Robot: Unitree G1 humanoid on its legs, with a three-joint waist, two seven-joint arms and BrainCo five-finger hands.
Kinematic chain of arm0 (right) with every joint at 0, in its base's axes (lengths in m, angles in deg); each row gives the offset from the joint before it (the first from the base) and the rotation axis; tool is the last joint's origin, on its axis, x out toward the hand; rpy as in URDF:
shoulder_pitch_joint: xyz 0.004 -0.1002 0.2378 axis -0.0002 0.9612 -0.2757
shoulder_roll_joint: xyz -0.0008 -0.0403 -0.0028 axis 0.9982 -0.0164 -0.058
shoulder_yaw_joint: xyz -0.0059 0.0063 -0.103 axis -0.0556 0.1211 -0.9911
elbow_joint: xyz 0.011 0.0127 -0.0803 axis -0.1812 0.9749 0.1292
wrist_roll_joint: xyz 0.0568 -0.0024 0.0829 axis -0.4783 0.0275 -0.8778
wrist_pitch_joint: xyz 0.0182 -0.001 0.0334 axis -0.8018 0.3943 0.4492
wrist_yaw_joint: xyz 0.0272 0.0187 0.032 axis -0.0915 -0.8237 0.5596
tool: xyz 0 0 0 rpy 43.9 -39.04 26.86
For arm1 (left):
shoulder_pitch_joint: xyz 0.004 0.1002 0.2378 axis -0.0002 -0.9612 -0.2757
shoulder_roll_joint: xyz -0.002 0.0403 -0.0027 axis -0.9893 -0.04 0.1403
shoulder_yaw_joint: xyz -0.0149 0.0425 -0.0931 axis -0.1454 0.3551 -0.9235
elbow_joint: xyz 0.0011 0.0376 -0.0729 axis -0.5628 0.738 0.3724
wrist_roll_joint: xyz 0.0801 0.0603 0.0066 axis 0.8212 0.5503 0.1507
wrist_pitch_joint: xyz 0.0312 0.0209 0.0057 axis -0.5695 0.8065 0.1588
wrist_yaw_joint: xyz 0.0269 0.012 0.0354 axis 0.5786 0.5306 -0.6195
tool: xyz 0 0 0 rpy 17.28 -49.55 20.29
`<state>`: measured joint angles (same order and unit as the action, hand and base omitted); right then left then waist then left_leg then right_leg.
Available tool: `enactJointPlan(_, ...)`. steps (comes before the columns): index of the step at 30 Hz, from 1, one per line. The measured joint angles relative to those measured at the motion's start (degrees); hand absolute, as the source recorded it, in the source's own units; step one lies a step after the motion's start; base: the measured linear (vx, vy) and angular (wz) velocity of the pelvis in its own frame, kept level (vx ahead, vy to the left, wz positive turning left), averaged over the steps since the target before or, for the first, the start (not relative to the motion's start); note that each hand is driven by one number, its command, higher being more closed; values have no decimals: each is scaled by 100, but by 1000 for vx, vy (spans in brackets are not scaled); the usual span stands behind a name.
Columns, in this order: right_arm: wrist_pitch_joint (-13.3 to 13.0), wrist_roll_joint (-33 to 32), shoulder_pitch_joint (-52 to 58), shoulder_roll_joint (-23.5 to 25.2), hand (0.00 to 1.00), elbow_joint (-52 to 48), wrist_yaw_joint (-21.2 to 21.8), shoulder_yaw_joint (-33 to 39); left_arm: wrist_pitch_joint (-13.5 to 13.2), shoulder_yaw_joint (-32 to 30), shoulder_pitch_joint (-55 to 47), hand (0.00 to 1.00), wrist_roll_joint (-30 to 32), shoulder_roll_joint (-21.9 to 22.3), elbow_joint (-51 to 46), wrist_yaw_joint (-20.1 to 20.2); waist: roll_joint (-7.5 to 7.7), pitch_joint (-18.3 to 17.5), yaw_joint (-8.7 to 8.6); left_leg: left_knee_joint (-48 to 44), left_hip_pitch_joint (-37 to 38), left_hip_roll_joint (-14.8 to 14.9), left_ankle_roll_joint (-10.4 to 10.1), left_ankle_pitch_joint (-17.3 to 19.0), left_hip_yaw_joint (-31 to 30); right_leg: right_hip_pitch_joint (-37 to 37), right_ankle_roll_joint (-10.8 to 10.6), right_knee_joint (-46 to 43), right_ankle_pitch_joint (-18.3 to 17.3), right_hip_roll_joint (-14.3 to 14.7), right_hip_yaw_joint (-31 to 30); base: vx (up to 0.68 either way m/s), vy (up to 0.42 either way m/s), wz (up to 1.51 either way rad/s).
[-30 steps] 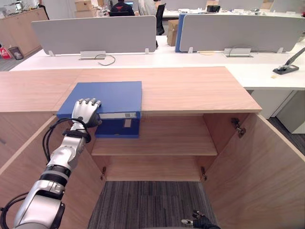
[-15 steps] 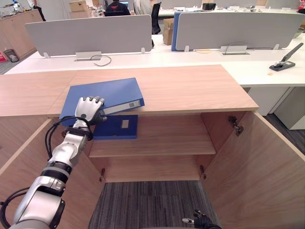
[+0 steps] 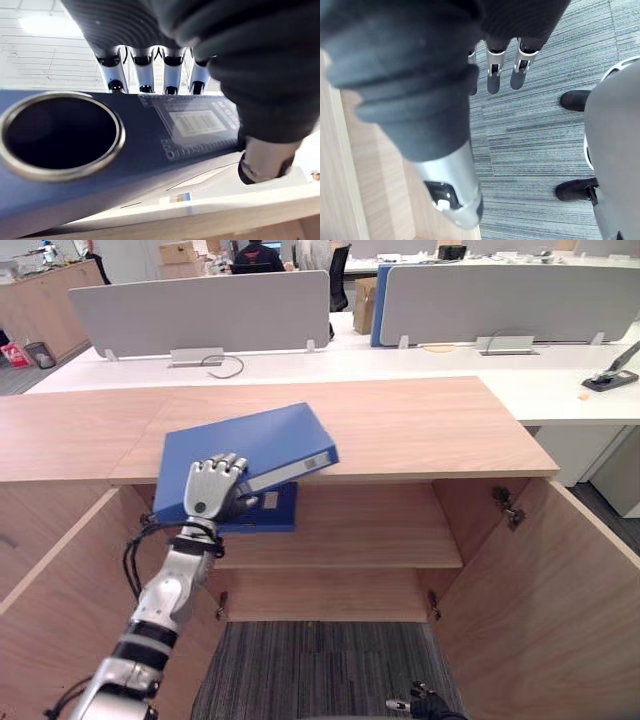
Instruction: Walk over to the cabinet, pick up the folder, carry it to the office cabinet, place the folder inside the office cabinet, then close the office cabinet door
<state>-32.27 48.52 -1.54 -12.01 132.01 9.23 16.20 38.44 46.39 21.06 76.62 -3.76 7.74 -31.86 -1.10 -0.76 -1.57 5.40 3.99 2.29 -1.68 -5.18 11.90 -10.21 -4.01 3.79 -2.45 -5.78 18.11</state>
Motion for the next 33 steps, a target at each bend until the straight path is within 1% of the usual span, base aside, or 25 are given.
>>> enactJointPlan(1,17,0,-1,9,0,36,-1,-1,-95,-3,-189,100,-19,153,-353,-16,1,0,34,0,0,-5,1,0,-3,-6,-1,0,0,-3,8,6,12,4)
enactJointPlan(3,32,0,0,17,0,43,-2,-3,-177,-5,-308,100,-89,267,-582,-25,0,1,82,1,0,-4,1,0,-6,-8,-1,1,0,-2,12,0,0,0)
enactJointPlan(6,55,-1,-1,58,0,48,-13,-5,-336,-136,-645,100,-437,628,-1183,-41,-1,0,113,3,3,0,5,-7,-42,-31,0,-1,0,3,49,-50,6,5)
enactJointPlan(8,59,-1,-2,73,0,53,-56,-2,-389,-296,-822,100,-751,872,-1501,-62,2,1,121,5,6,0,11,-14,-52,-37,0,-8,0,2,56,-53,19,3)
enactJointPlan(10,57,-6,-13,79,0,166,-66,39,-416,-526,-975,100,-1225,1125,-1860,-86,4,-3,128,3,-4,6,20,-32,-55,-23,2,-40,0,-30,41,-47,32,2)
enactJointPlan(12,59,-6,-8,90,0,218,-64,68,-439,-786,-1088,100,-1896,1404,-2271,-180,8,-3,190,3,-20,10,30,-57,-56,10,3,-89,0,-34,34,-53,17,2)
enactJointPlan(15,59,-4,-7,86,0,282,-53,118,-436,-955,-1180,100,-2340,1620,-2660,-287,18,-21,258,3,-110,17,46,-104,-80,113,5,-166,-1,-38,40,-62,14,4)
enactJointPlan(19,58,-6,-3,113,0,332,-45,302,-383,-1085,-1183,100,-2347,1679,-3005,-373,39,-26,282,4,-116,41,60,-141,-88,115,8,-241,0,-47,40,-54,11,2)
enactJointPlan(22,56,-5,0,117,0,341,-41,309,-330,-1192,-1182,100,-2272,1775,-3293,-413,49,-22,308,5,-119,59,62,-165,-105,145,15,-277,5,-40,40,-66,8,1)
enactJointPlan(24,56,-6,8,117,0,340,-41,311,-303,-1219,-1183,100,-2219,1789,-3325,-417,52,-21,331,6,-124,66,59,-166,-114,166,18,-274,6,-32,41,-67,4,1)
enactJointPlan(27,57,-5,46,125,0,340,-41,327,-298,-1250,-1182,100,-2202,1792,-3334,-419,84,-110,361,5,-225,82,44,-187,-128,267,32,-269,19,-17,51,-25,-1,1)
enactJointPlan(29,58,-5,61,149,0,360,-42,337,-297,-1255,-1182,100,-2212,1835,-3334,-418,129,-157,394,3,-285,89,52,-218,-129,283,38,-270,36,-8,56,0,0,0)
enactJointPlan(31,60,-4,65,183,0,375,-42,358,-278,-1254,-1183,100,-2389,2010,-3333,-402,184,-177,417,-2,-288,86,57,-228,-125,280,39,-268,38,-9,57,0,0,0)
enactJointPlan(33,61,-4,76,200,0,376,-42,390,-296,-1234,-1184,100,-2577,2089,-3332,-369,204,-192,421,-3,-288,88,58,-230,-121,279,39,-268,38,-9,56,0,0,0)
